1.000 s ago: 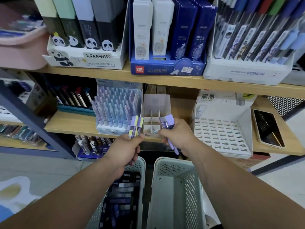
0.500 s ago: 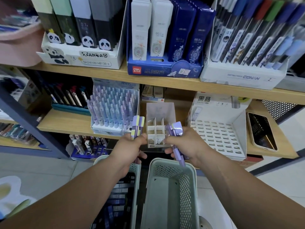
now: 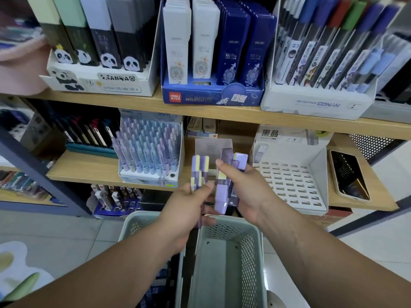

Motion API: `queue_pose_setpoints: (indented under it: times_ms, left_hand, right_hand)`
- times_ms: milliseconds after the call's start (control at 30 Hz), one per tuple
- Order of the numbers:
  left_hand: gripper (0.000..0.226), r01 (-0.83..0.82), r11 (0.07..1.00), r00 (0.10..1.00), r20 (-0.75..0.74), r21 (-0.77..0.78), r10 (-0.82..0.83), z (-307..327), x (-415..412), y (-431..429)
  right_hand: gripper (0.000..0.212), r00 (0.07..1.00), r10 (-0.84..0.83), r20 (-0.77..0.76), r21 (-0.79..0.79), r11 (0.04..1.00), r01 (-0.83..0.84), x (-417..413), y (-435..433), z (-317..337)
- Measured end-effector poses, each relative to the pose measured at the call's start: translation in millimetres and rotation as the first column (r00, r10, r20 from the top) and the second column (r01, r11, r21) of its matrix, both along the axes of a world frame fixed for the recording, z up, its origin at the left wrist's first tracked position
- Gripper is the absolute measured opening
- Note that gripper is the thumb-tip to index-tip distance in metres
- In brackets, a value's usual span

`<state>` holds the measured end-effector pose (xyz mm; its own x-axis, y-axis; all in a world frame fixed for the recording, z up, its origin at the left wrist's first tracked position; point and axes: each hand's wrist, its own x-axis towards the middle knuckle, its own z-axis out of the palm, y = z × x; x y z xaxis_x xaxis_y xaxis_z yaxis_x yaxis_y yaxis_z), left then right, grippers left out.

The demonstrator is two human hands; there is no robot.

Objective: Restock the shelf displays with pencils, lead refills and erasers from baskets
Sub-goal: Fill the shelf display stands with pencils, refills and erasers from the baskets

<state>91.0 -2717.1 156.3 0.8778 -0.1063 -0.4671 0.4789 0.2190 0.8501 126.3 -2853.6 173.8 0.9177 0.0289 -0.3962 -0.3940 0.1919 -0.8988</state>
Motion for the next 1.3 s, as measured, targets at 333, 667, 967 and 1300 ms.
queue_pose_setpoints:
  times_ms: [333, 667, 967, 1300]
  left_hand:
    - [0.018, 0.022, 0.997, 1.0, -0.003, 0.076, -0.022, 8.4, -15.4, 7.8]
    - [0.021, 0.099, 0.987, 0.993, -0.071, 0.124, -0.091, 21.2, -4.0, 34.1]
    - [0.034, 0.068, 0.989, 0.992, -0.111, 0.135, -0.053, 16.3, 8.8, 51.6]
    - [0.042, -0.014, 1.0, 0.999, -0.032, 0.019, 0.015, 11.3, 11.0, 46.6]
  right_hand:
    - [0.027, 1.0, -0.011, 0.008, 0.058, 0.998, 0.011, -10.0, 17.8, -0.6]
    - [0.015, 0.968, -0.194, 0.161, -0.104, 0.972, 0.212, 8.3, -14.0, 14.4]
    - [0.018, 0.936, 0.345, 0.065, -0.481, 0.833, -0.274, 6.1, -30.2, 12.4]
    - [0.017, 0.844, 0.533, 0.067, -0.378, 0.796, -0.473, -1.6, -1.5, 6.8]
